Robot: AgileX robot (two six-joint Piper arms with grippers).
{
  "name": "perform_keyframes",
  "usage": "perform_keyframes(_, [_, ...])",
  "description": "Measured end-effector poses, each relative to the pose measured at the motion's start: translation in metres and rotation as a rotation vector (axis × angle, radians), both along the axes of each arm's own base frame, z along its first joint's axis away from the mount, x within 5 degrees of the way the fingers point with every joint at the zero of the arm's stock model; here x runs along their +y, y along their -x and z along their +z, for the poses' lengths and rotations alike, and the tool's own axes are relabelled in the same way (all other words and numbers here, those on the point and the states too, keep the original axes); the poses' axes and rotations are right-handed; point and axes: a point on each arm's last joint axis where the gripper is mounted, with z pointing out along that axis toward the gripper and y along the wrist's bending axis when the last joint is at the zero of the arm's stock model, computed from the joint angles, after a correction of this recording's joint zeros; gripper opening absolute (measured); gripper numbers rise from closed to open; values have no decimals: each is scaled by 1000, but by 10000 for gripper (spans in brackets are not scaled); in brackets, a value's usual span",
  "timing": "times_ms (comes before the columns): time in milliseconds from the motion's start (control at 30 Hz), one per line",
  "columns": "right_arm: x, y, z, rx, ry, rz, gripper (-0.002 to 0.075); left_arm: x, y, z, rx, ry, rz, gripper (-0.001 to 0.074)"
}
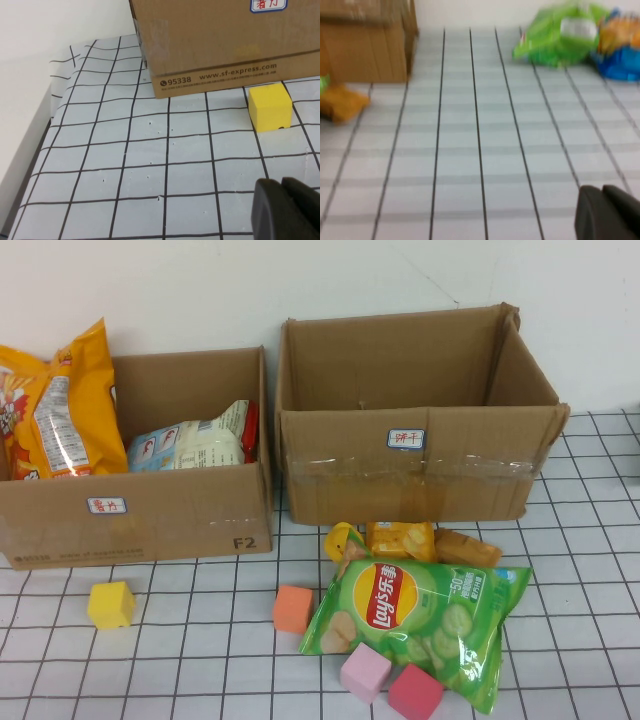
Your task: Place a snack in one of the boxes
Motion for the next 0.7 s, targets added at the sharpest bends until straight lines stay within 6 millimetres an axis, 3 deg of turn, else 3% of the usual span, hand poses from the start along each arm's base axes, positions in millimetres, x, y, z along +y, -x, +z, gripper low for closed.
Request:
perform_keyframes(200, [1, -3, 12, -138, 7, 12, -1, 0, 0, 0, 0, 0, 0, -2])
perform_keyframes(433, [2, -3, 12, -141, -39, 12, -1, 0, 0, 0, 0, 0, 0, -2])
perform_keyframes(533, [5, -3, 12, -146, -251, 4, -1, 0, 0, 0, 0, 0, 0, -2])
perform_keyframes(700, [15, -3, 16, -148, -943, -30, -1, 2, 0, 1, -4, -51, 3, -2])
